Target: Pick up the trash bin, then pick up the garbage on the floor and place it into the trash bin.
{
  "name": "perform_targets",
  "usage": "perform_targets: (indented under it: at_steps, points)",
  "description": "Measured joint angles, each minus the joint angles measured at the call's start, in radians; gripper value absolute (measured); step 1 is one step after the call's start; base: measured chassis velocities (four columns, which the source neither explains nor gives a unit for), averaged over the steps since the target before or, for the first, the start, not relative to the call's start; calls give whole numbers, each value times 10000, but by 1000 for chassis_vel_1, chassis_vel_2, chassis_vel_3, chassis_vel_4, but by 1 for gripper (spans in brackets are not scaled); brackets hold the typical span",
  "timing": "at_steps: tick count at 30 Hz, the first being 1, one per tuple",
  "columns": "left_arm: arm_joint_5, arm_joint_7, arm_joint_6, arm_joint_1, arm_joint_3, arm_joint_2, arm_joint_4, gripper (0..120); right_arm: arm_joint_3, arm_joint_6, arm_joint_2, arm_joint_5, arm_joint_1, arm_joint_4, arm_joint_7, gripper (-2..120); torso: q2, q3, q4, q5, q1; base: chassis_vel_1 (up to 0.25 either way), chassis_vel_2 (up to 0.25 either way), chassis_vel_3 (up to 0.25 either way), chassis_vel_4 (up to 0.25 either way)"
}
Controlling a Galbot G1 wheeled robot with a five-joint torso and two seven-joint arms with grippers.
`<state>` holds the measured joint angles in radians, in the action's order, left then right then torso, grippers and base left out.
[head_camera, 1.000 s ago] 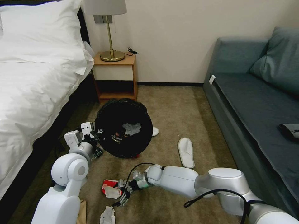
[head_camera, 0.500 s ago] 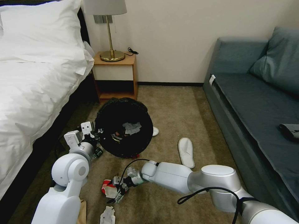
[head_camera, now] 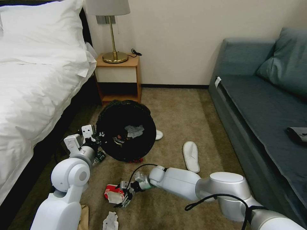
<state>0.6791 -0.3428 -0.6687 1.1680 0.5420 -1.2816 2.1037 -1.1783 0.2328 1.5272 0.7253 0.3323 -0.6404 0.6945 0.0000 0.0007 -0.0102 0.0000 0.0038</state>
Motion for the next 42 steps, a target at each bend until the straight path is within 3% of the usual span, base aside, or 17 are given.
perform_targets:
  at_steps: [7, 11, 13, 14, 23, 25, 29, 33, 42]
  points:
    - [1, 17, 49, 3, 20, 52, -66, 0, 625, 384, 218, -678, 405, 796, 229, 100, 0, 0, 1, 0, 1, 0, 0, 0, 0]
    - [16, 27, 53, -25, -19, 41, -54, 0, 780, 524, 223, -827, 459, 922, 248, 82, 0, 0, 0, 0, 0, 0, 0, 0, 0]
    - [17, 27, 52, -35, -22, 41, -51, 0, 826, 568, 234, -875, 471, 972, 262, 81, 0, 0, 0, -1, 0, 0, 0, 0, 0]
    - [20, 28, 53, -43, -25, 41, -50, 0, 891, 634, 251, -941, 496, 1033, 281, 73, 0, 0, 0, 0, 0, 0, 0, 0, 0]
    - [23, 31, 57, -41, -30, 42, -10, 0, 993, 787, 228, -1018, 511, 1064, 296, 45, 0, 0, 0, 0, 1, 0, 0, 0, 0]
    - [31, 31, 57, -25, -17, 55, -7, 0, 1025, 822, 243, -1020, 510, 1065, 296, 33, 0, 0, 0, 0, 0, 0, 0, 0, 0]
    - [167, -52, 36, -10, -14, 60, 25, 0, 1034, 840, 264, -1020, 506, 1068, 296, 24, 0, 0, 1, 0, 0, 0, 0, 0, 0]
    - [408, -267, -103, 11, -19, 46, 23, 0, 1044, 861, 256, -1007, 494, 1058, 307, 4, 0, 0, 0, 0, 1, 0, 0, 0, 0]
    - [577, -427, -275, 48, -19, 30, -38, 0, 1109, 900, 154, -1000, 522, 966, 311, 0, 0, 0, 0, 0, 0, 0, 0, 0, 0]
